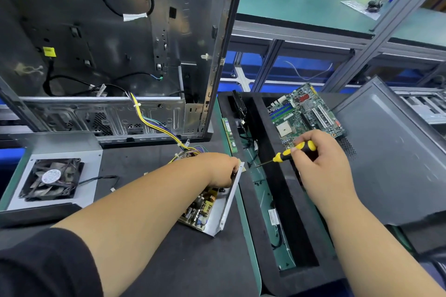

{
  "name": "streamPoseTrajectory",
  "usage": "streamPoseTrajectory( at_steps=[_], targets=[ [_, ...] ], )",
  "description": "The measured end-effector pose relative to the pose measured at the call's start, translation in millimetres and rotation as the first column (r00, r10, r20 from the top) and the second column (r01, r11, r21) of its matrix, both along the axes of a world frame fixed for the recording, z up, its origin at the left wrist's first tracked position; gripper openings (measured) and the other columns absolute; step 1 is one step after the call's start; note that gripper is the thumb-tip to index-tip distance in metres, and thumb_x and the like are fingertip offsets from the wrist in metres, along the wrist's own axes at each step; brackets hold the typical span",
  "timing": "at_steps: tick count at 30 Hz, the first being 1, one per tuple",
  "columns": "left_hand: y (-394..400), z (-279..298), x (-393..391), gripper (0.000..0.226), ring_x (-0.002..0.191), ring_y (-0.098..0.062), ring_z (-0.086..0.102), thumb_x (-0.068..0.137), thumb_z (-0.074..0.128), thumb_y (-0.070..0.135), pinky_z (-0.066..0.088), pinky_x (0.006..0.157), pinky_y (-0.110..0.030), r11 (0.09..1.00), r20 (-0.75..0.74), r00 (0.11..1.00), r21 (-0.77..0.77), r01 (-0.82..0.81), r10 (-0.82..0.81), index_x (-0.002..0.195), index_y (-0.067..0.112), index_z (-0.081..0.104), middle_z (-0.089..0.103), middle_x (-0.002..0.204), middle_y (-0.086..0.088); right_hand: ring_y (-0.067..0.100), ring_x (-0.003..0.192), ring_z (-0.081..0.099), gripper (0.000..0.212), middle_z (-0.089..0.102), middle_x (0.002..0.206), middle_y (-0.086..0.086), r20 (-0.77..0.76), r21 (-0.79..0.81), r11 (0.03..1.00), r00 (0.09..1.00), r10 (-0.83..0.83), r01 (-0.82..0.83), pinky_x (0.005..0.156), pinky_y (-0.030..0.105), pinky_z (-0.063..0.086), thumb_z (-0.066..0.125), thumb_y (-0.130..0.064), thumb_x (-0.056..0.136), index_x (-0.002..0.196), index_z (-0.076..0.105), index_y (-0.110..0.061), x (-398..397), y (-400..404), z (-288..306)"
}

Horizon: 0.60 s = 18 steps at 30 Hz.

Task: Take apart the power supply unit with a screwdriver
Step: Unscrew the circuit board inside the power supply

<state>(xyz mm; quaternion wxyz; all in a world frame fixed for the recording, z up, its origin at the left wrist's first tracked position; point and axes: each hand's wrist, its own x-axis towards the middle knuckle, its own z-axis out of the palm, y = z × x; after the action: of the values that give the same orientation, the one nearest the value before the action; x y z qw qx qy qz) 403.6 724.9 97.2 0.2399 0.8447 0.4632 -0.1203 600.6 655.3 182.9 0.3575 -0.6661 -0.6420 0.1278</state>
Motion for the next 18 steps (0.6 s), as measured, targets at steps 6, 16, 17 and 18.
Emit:
streamPoseTrajectory(
  at_steps=[6, 16, 17, 18],
  targets=[
    [1.4, 3.2, -5.6, 0.031, 0.095, -0.027, 0.05, 0.095, 0.046, 0.022, 0.043, 0.079, -0.035, 0.996, 0.033, 0.999, -0.085, 0.017, -0.014, 0.124, 0.014, 0.05, 0.054, 0.116, -0.009, -0.002, 0.089, 0.049, 0.018, 0.052, 0.091, -0.017, -0.055, 0.054, 0.998, 0.998, -0.021, 0.024, 0.068, 0.02, 0.034, 0.064, -0.017, 0.087, 0.086, 0.054, -0.033, -0.3, 0.3, -4.5],
    [-0.4, 4.1, -8.0, 0.029, 0.08, -0.025, 0.051, 0.077, 0.074, 0.026, 0.047, 0.066, -0.035, 0.997, -0.138, 0.988, 0.03, 0.074, -0.069, 0.073, 0.025, 0.045, 0.05, 0.084, -0.001, -0.002, 0.089, 0.048, 0.016, 0.05, 0.09, -0.016, -0.055, 0.05, 0.999, 0.998, 0.012, -0.01, 0.068, 0.018, 0.034, 0.065, -0.016, 0.087, 0.088, 0.056, -0.029, -8.5, 2.1, -7.6],
    [-2.3, 1.1, -7.5, 0.025, 0.084, -0.025, 0.049, 0.078, 0.073, 0.027, 0.047, 0.067, -0.036, 0.995, -0.152, 0.987, 0.074, 0.071, -0.059, 0.08, 0.023, 0.049, 0.049, 0.089, -0.001, -0.002, 0.089, 0.048, 0.017, 0.05, 0.09, -0.016, -0.058, 0.051, 0.999, 0.998, 0.014, -0.011, 0.069, 0.018, 0.034, 0.065, -0.015, 0.087, 0.088, 0.056, -0.029, -9.7, 2.3, -7.2],
    [-4.3, -2.1, -7.1, 0.022, 0.088, -0.025, 0.046, 0.08, 0.072, 0.027, 0.047, 0.068, -0.037, 0.991, -0.157, 0.986, 0.115, 0.071, -0.052, 0.088, 0.021, 0.053, 0.046, 0.093, -0.002, -0.001, 0.089, 0.048, 0.017, 0.05, 0.09, -0.017, -0.064, 0.049, 0.999, 0.998, 0.014, -0.01, 0.069, 0.019, 0.034, 0.065, -0.015, 0.086, 0.088, 0.056, -0.03, -10.6, 2.5, -6.8]
  ],
)
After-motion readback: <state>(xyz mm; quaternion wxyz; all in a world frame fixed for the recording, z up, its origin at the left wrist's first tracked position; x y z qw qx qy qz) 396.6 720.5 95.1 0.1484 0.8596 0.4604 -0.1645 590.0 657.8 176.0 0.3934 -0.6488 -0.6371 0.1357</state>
